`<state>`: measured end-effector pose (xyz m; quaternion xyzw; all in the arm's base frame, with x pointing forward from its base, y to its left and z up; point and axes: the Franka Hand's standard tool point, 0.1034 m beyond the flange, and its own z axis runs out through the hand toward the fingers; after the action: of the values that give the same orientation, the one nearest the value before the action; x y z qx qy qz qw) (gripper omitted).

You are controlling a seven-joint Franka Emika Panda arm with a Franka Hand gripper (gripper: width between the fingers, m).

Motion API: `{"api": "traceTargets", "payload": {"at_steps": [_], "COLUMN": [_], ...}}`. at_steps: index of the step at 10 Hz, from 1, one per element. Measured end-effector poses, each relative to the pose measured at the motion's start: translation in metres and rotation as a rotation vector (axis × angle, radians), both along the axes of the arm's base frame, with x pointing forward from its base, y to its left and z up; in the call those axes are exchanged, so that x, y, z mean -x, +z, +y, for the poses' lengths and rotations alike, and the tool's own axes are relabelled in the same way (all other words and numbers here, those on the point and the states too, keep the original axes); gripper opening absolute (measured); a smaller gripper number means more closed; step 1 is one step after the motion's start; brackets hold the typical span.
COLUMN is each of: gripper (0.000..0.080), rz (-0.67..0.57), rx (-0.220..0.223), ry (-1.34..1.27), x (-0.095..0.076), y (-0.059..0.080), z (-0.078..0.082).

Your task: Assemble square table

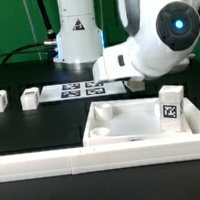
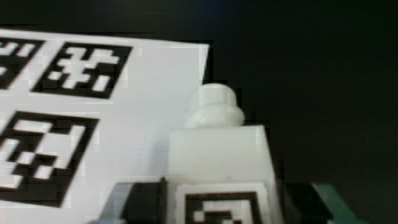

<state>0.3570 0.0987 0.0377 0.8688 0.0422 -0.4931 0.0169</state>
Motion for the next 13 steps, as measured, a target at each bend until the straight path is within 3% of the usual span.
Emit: {"api": "traceTargets", "payload": {"at_steps": [4, 5, 6, 8, 11, 12, 13], "gripper": [0.0287, 0.0287, 0.0287, 0.0287, 0.0288, 0.0288, 0.0288], "rz": [-0.039, -0.038, -0.104, -0.267, -0.415, -0.475, -0.540], "rx": [-0.006, -0.005, -0.012, -0.036, -0.063, -0.075, -0.079], "ry": [-0.017, -0.016, -0.017, -0.022, -0.044, -0.052, -0.055], "x": [-0.016, -0.013, -0.020, -0.028, -0.062, -0.077, -0.086], "y": [0.043, 0.040, 0.035, 0.037, 0.060, 0.073, 0.075], "z": [-0.010, -0.011, -0.010, -0.010, -0.022, -0.028, -0.029]}}
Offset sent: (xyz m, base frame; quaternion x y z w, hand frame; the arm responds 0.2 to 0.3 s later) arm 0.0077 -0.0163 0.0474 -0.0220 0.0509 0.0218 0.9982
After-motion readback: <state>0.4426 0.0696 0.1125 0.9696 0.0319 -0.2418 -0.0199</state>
